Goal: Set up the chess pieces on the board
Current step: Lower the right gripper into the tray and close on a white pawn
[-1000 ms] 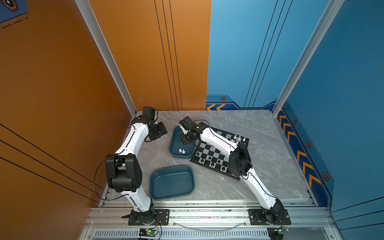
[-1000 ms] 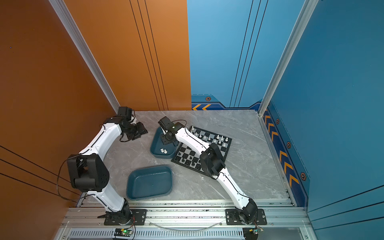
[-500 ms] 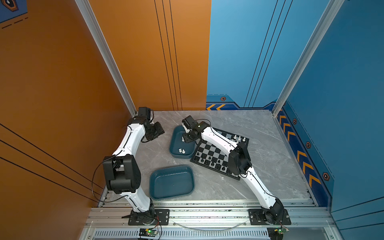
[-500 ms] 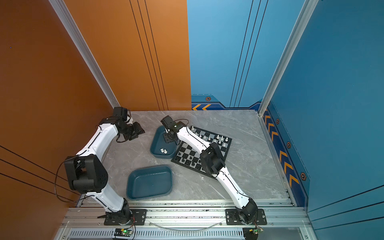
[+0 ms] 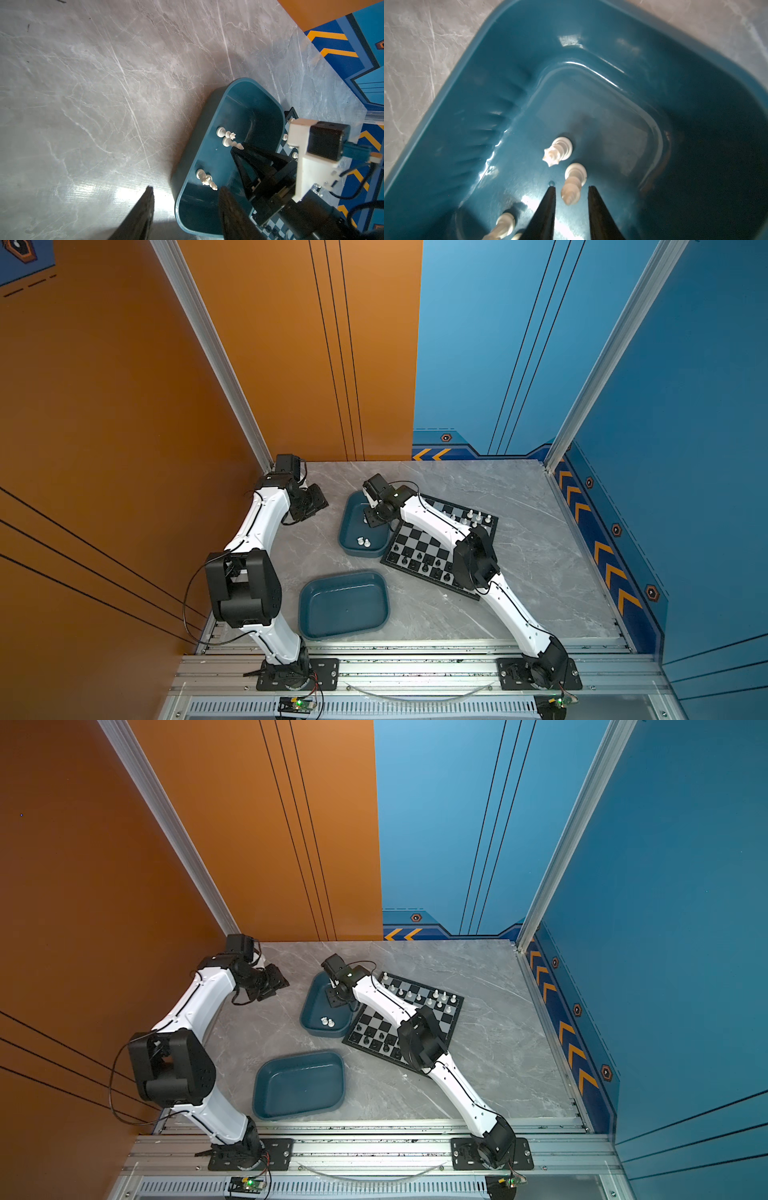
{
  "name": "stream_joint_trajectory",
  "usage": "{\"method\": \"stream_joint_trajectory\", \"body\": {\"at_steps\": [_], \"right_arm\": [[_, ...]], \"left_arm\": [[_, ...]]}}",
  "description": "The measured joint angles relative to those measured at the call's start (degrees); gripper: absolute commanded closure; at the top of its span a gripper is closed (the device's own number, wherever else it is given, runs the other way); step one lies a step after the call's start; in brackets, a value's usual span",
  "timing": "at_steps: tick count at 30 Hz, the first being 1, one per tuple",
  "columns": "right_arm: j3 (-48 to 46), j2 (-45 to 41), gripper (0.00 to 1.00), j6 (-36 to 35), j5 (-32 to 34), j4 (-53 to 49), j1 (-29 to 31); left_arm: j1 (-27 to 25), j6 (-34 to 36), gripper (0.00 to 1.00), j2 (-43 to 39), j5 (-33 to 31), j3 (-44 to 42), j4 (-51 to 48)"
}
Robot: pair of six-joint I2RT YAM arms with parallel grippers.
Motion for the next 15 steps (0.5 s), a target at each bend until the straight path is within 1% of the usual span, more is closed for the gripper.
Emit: {"method": "stream_joint_trajectory", "body": {"at_steps": [6, 15], "right_arm": [[0.15, 0.09, 0.71, 0.22, -0.09, 0.85, -0.26], [0.52, 0.52, 0.75, 0.42, -0.24, 1.31, -0.31]], "left_arm": [[0.33, 0.02, 0.48, 0.02, 0.00, 0.00, -0.04], [0.33, 0.02, 0.49, 0.02, 0.00, 0.00, -0.04]]}}
